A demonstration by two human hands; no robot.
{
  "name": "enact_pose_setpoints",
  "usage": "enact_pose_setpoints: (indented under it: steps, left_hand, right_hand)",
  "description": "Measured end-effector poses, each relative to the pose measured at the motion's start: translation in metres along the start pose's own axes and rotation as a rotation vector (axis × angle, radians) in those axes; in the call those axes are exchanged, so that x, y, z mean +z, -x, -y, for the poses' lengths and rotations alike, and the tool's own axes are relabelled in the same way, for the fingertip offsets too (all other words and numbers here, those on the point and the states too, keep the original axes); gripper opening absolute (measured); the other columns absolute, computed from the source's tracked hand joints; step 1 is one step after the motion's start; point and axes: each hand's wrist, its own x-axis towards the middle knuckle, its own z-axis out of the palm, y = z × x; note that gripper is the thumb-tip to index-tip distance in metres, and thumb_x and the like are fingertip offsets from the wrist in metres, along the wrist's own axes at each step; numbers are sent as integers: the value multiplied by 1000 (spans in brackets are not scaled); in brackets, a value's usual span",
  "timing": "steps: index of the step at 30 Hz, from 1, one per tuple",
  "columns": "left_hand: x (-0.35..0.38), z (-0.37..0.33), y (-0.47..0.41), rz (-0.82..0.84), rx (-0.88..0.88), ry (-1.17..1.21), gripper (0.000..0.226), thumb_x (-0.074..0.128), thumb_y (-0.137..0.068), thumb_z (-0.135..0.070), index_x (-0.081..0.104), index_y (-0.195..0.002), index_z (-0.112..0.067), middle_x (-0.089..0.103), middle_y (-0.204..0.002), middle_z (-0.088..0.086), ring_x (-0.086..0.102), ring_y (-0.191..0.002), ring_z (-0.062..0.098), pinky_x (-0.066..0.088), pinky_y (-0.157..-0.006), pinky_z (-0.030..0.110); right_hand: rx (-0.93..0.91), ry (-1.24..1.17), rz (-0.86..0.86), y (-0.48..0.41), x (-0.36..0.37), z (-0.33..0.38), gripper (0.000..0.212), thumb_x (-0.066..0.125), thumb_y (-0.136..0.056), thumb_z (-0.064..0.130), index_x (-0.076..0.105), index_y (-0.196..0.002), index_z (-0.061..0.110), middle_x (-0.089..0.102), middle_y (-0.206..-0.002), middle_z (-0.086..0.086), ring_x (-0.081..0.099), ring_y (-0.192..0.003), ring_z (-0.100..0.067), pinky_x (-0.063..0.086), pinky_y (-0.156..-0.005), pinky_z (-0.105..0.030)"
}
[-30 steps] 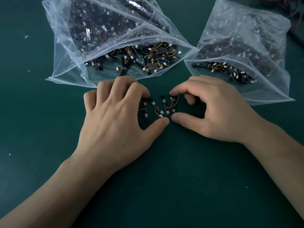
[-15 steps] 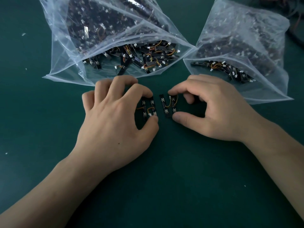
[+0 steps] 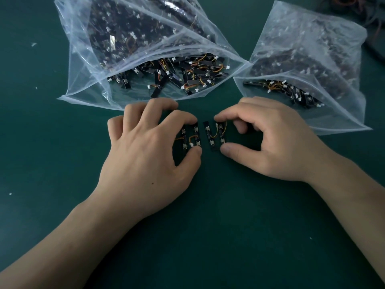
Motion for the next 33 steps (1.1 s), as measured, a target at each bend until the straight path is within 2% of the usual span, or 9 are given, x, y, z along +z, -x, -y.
enact_pose_setpoints:
  steps: [9, 13, 15, 17, 21, 24, 27, 30, 33]
  left_hand:
    - [-3, -2, 0, 5, 12, 43, 59, 57, -81, -65, 58, -135, -42, 48, -139, -22, 35, -132, 15, 18, -104, 32]
    - [-12, 1, -1, -57, 54, 78, 62, 60, -78, -58, 62, -135, -33, 56, -134, -17, 45, -126, 20, 22, -101, 33]
    - [-20, 7, -5, -103, 98, 92, 57, 61, -77, -49, 68, -129, -25, 62, -127, -10, 51, -120, 25, 30, -102, 35]
    - [-25, 15, -8, -115, 137, 142, 52, 61, -76, -39, 71, -123, -19, 65, -117, -5, 56, -110, 29, 42, -101, 44]
    - [-29, 28, -13, -88, 145, 212, 45, 61, -72, -26, 72, -115, -16, 66, -106, -6, 59, -100, 23, 52, -86, 47]
    - [-30, 30, -13, -38, 147, 183, 50, 62, -71, -30, 70, -119, -22, 65, -106, -11, 56, -96, 17, 52, -82, 42]
    - [-29, 28, -12, 1, 143, 122, 61, 62, -69, -42, 65, -129, -28, 63, -109, -16, 54, -101, 13, 44, -84, 34]
    - [-28, 27, -11, 44, 135, 49, 68, 60, -70, -49, 61, -134, -30, 58, -110, -15, 53, -107, 16, 41, -85, 34]
    - [-27, 27, -11, 31, 113, 40, 64, 59, -71, -48, 60, -132, -29, 55, -106, -15, 53, -106, 17, 44, -83, 36]
  right_hand:
    - [6, -5, 1, 0, -1, 0, 50, 72, -85, 51, 67, -129, 28, 54, -87, 12, 51, -80, -5, 35, -73, -28]
    - [7, -11, 4, 0, 0, 0, 50, 73, -85, 52, 67, -128, 29, 54, -87, 14, 50, -80, 0, 33, -73, -22]
    - [11, -17, 3, 0, 0, 0, 49, 72, -85, 52, 67, -128, 30, 54, -87, 15, 50, -80, 1, 33, -73, -20]
    - [15, -21, 4, 0, -1, 0, 49, 72, -84, 53, 67, -127, 31, 54, -87, 15, 50, -80, 1, 33, -73, -21]
    - [16, -19, 3, 0, -1, 0, 48, 73, -84, 51, 67, -127, 31, 54, -87, 16, 50, -82, 0, 34, -73, -22]
    - [15, -18, 4, 1, 0, 0, 47, 73, -84, 51, 67, -127, 31, 53, -86, 16, 50, -81, 0, 34, -73, -23]
    - [17, -17, 2, 1, -1, -1, 47, 72, -84, 52, 67, -126, 32, 53, -87, 16, 50, -81, 1, 34, -72, -25]
    - [17, -17, 1, 1, 0, -1, 47, 72, -84, 52, 68, -126, 31, 53, -87, 16, 50, -81, 1, 35, -72, -25]
    - [19, -18, -1, 1, 0, -1, 47, 72, -84, 52, 68, -126, 30, 53, -87, 16, 50, -80, 1, 35, -72, -25]
